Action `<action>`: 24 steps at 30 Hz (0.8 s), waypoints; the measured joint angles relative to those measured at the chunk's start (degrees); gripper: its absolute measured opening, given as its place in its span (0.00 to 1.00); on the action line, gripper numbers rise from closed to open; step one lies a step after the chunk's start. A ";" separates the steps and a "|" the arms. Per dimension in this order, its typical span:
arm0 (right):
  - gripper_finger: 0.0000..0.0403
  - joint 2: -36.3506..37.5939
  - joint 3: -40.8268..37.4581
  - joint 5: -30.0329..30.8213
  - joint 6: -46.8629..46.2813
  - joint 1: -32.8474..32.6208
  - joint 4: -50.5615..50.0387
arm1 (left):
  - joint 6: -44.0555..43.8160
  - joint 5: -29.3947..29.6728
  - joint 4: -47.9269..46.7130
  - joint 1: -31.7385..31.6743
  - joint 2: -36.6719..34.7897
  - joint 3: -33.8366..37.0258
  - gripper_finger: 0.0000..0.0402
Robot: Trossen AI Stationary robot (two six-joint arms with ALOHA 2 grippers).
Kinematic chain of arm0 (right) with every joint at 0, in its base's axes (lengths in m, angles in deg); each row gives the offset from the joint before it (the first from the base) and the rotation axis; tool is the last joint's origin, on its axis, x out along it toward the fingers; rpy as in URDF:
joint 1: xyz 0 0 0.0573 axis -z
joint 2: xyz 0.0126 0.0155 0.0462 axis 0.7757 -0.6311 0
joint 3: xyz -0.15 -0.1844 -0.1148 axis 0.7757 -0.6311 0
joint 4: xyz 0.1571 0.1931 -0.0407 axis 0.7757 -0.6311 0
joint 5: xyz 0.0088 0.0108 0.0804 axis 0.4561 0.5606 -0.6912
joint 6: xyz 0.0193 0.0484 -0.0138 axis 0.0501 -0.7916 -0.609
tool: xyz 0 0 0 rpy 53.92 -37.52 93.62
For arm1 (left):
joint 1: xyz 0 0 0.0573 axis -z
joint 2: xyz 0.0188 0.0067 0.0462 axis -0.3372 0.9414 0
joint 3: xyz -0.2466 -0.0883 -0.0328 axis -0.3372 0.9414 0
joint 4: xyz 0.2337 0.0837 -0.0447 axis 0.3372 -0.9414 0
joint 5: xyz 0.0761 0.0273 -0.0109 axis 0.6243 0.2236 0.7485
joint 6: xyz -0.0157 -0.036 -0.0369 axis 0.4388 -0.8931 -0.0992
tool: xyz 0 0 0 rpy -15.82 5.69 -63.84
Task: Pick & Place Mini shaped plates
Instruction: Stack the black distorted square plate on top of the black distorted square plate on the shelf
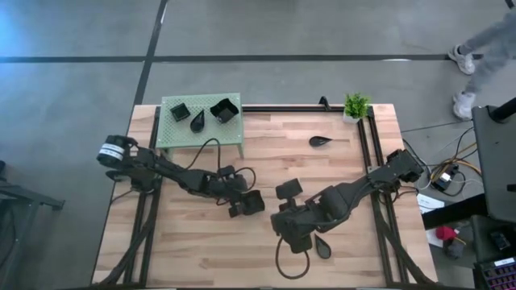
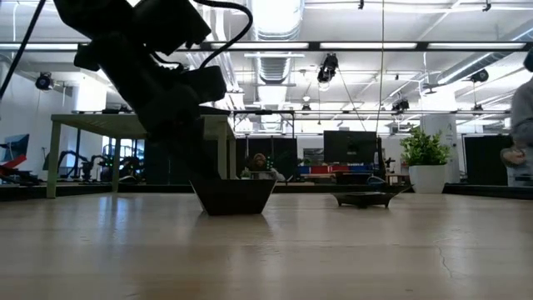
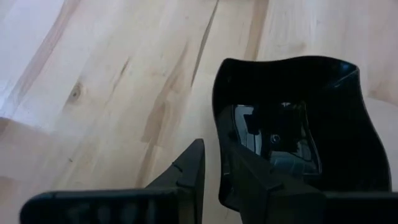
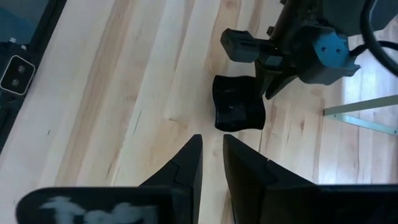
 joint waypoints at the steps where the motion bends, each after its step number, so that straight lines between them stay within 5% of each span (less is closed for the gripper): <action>1: 0.14 0.00 0.00 0.00 0.05 0.00 0.00 | -0.01 -0.20 0.00 0.00 0.14 0.00 0.17; 10: 0.16 0.00 0.00 0.00 0.25 0.00 -0.01 | -2.39 -2.68 0.36 0.00 2.11 0.02 0.17; 14: 0.15 0.00 0.00 0.00 0.70 0.00 0.00 | -2.35 -2.80 0.26 0.00 1.16 0.02 0.09; 24: 0.13 0.00 0.00 0.00 1.78 0.02 -0.04 | -3.35 -3.65 -4.27 -1.42 -8.42 -0.01 0.00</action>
